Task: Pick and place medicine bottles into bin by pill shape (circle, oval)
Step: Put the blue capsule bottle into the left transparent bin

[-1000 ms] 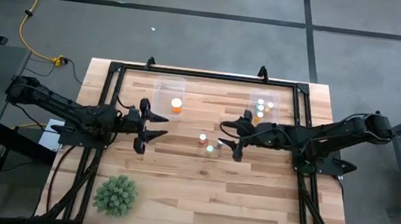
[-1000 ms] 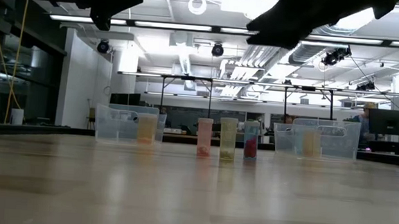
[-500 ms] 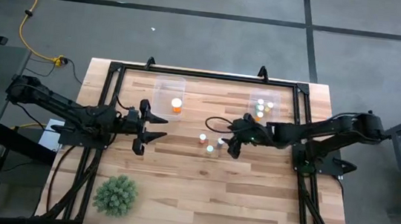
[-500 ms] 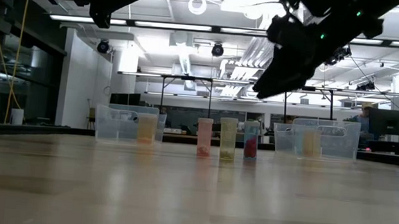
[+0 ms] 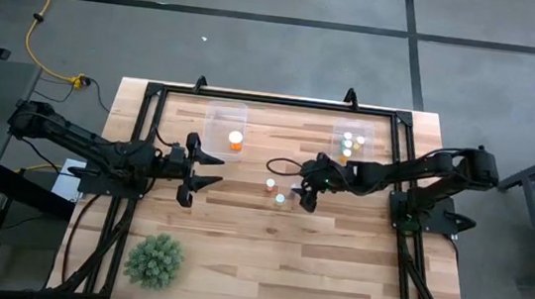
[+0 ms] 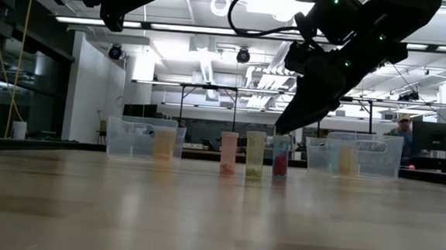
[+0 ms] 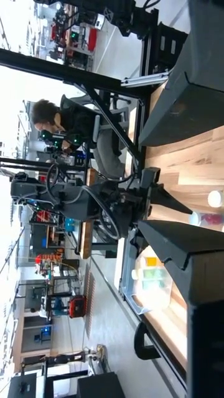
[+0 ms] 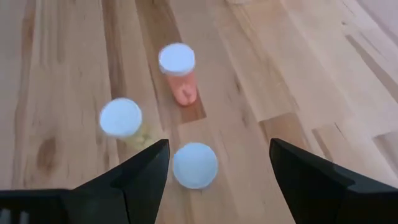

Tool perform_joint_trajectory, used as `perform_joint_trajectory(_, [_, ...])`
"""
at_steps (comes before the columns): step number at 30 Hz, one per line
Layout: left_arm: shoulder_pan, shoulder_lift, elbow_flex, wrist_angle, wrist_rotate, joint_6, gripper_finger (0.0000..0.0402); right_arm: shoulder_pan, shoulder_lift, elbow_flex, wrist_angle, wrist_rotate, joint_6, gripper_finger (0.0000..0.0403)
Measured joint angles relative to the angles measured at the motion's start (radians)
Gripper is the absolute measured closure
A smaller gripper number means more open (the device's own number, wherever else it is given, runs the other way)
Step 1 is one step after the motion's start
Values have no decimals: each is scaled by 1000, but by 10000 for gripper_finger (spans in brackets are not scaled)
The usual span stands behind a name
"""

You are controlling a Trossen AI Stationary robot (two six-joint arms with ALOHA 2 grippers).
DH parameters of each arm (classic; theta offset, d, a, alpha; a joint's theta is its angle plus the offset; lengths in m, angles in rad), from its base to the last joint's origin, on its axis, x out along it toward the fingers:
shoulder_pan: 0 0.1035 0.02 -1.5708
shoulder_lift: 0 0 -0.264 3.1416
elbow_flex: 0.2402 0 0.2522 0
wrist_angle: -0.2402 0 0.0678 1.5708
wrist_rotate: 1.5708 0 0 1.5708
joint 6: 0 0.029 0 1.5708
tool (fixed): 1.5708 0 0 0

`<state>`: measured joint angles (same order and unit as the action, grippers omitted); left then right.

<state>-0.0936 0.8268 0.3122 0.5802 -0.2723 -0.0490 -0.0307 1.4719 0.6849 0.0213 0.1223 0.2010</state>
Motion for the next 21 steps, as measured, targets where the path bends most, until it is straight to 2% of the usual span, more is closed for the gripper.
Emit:
perform_joint_trajectory(6, [0,0,0,-1,0,0,206,-2,0,0,1,-4,0,133])
perform_joint_trajectory(10, [0,0,0,0,0,0,206,-2,0,0,-1,-47,-1,133])
perform_joint_trajectory(21, [0,0,0,-1,0,0,206,-2,0,0,-24,-22,-26,133])
